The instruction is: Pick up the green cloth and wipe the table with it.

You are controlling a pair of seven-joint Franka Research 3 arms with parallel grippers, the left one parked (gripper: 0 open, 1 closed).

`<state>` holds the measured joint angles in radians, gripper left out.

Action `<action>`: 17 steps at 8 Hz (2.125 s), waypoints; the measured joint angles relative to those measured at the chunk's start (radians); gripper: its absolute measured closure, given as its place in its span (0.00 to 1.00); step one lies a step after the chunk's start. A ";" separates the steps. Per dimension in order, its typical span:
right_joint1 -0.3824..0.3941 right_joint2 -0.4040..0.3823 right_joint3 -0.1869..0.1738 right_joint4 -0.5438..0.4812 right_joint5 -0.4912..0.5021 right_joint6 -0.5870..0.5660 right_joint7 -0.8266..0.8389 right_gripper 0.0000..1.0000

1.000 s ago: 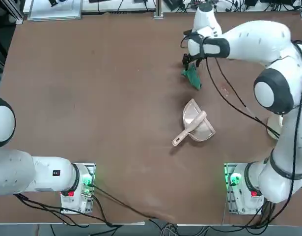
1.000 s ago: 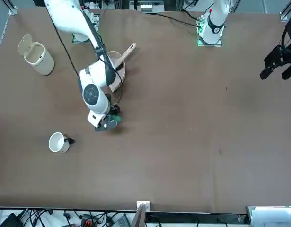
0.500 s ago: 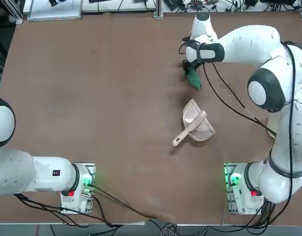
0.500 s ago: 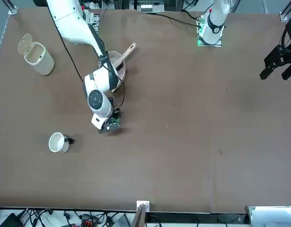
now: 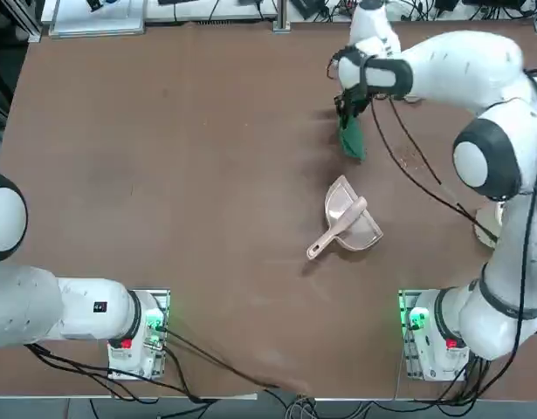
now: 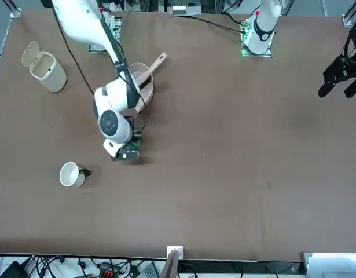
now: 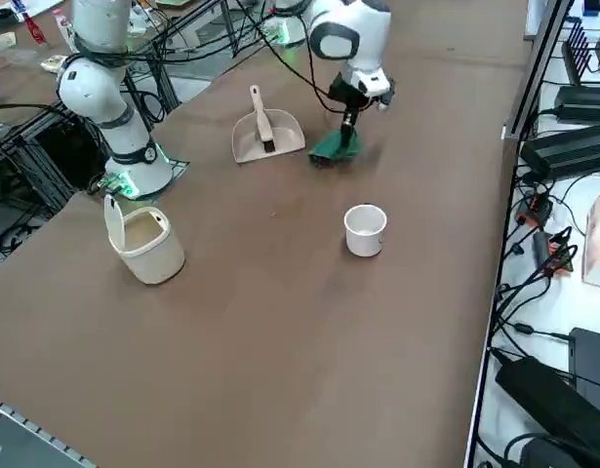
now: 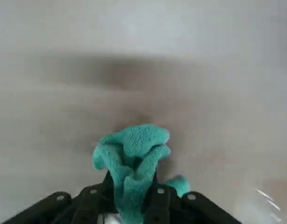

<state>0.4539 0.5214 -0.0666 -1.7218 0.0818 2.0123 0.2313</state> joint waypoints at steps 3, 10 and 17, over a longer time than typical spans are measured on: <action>-0.157 -0.125 -0.007 -0.002 -0.034 -0.271 -0.214 0.88; -0.425 -0.097 -0.014 -0.179 -0.308 -0.288 -0.377 0.89; -0.331 0.019 0.053 -0.192 -0.107 -0.104 -0.180 0.89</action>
<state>0.1224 0.5399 -0.0134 -1.9137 -0.0250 1.9080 0.0511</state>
